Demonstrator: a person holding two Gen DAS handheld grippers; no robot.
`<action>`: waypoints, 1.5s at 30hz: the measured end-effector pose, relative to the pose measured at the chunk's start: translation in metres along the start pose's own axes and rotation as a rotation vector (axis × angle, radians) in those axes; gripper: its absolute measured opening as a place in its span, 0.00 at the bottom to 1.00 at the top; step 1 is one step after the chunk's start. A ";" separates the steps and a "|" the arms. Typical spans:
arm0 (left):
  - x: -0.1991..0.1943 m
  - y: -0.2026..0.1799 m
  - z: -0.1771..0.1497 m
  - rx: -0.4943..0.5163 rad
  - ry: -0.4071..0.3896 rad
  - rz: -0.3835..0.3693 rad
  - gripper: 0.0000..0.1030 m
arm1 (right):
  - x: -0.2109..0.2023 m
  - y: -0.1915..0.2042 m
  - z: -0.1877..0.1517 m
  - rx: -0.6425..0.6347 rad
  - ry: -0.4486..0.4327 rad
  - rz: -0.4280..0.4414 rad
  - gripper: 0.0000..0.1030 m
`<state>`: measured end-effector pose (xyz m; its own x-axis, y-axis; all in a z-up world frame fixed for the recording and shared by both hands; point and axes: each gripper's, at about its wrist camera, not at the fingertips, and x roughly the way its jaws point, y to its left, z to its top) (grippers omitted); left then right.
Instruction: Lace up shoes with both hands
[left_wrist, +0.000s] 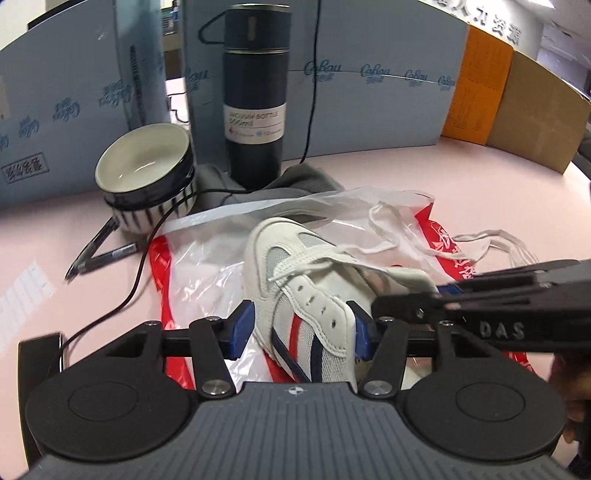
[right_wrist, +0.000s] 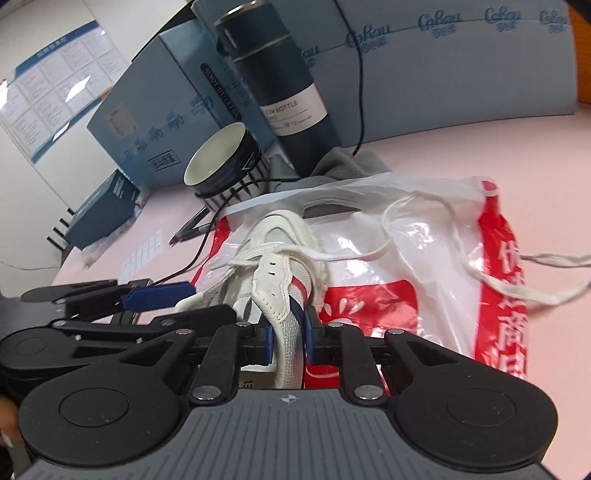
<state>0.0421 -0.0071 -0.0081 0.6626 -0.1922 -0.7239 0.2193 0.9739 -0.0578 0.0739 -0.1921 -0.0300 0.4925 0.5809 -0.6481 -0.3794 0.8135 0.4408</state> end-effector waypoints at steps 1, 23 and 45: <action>0.002 -0.001 0.001 0.003 0.001 -0.004 0.52 | -0.002 0.000 -0.002 0.003 -0.002 -0.011 0.14; -0.005 0.007 0.014 -0.016 -0.084 -0.023 0.67 | -0.030 0.023 0.052 -0.161 -0.055 -0.068 0.46; 0.007 0.009 -0.006 -0.100 -0.152 -0.096 0.75 | -0.014 0.009 0.026 -0.056 -0.141 -0.061 0.57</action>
